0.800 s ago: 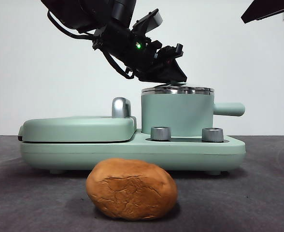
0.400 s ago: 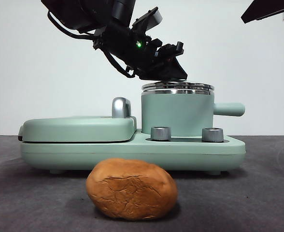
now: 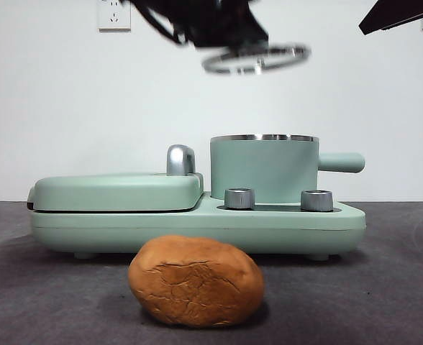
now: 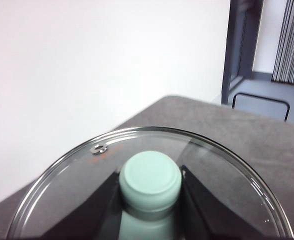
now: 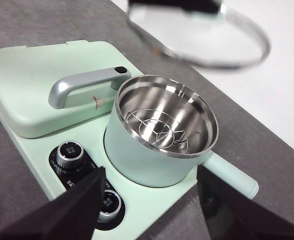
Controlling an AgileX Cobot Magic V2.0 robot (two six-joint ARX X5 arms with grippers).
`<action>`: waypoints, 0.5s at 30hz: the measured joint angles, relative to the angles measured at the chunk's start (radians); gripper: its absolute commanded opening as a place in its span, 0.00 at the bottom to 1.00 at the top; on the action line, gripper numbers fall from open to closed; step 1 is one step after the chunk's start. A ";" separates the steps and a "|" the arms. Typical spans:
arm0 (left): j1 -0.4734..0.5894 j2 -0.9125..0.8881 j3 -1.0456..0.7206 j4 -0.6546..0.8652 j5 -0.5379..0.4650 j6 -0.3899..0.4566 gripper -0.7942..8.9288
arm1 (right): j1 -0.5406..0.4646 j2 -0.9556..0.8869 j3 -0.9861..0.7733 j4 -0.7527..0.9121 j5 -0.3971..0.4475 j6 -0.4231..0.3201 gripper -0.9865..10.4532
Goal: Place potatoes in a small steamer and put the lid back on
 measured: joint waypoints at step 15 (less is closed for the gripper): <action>0.047 -0.293 -0.032 -0.200 -0.046 0.000 0.10 | 0.049 0.000 0.000 -0.003 0.000 0.000 0.34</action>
